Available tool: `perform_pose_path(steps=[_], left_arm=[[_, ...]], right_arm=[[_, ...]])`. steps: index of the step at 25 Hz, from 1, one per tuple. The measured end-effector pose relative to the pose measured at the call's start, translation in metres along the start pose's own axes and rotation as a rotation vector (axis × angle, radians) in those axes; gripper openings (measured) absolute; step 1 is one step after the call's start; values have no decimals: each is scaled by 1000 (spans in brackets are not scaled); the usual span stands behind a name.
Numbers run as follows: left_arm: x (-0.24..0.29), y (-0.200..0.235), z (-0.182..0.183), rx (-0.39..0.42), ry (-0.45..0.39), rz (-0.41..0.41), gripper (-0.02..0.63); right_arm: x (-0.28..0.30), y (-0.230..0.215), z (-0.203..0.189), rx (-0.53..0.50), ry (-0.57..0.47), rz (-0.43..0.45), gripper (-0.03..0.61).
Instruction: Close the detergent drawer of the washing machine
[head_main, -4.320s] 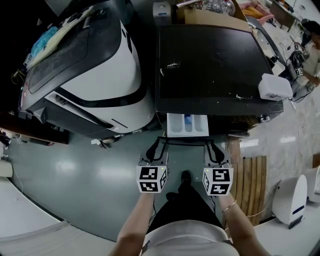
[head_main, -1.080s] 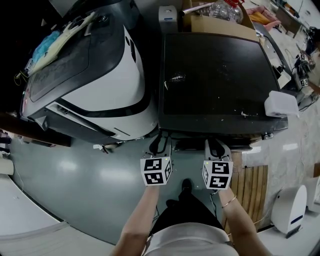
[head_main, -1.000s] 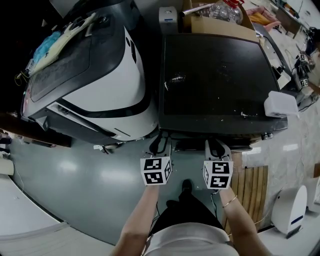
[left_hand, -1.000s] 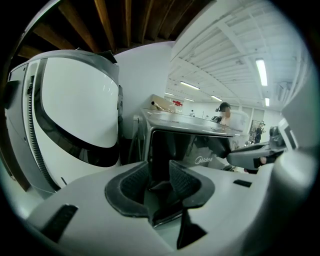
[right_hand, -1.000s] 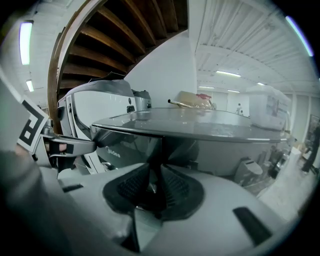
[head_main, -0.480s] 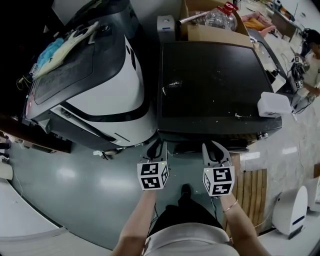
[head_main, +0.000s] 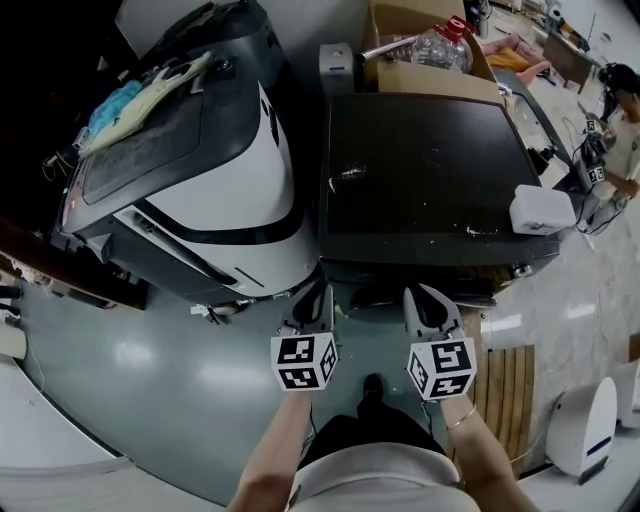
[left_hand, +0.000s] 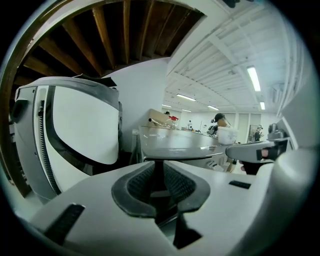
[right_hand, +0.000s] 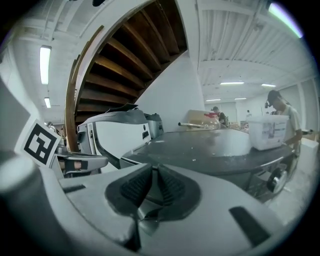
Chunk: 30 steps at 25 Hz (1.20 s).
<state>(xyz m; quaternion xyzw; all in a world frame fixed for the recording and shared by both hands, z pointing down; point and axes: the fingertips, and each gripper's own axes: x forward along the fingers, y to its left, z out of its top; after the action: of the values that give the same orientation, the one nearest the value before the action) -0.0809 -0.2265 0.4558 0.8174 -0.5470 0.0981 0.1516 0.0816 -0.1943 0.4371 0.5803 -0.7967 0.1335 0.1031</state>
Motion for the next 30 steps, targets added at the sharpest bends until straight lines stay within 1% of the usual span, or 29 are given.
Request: perform_pose_path(steps=[4,9,16,20,30], left_arm=[[-12,-3,10,12,-30,4,39],[-26,-6,17,15,-55,7,32],[-40,-11,18,21,-68,1,31],[-45,-12,21,23,-76,1,31],[-53,-7,25,17,-85,-2,31]], right_arm=[[-10,4,8,-13,-30,6,3],[-22,9,17,-28,-61,20,3],[-35,16,24,-25,-86,35,2],[-38,21,27,-29,-92,46,2],[-40,31,31,-46,-95,40,2]])
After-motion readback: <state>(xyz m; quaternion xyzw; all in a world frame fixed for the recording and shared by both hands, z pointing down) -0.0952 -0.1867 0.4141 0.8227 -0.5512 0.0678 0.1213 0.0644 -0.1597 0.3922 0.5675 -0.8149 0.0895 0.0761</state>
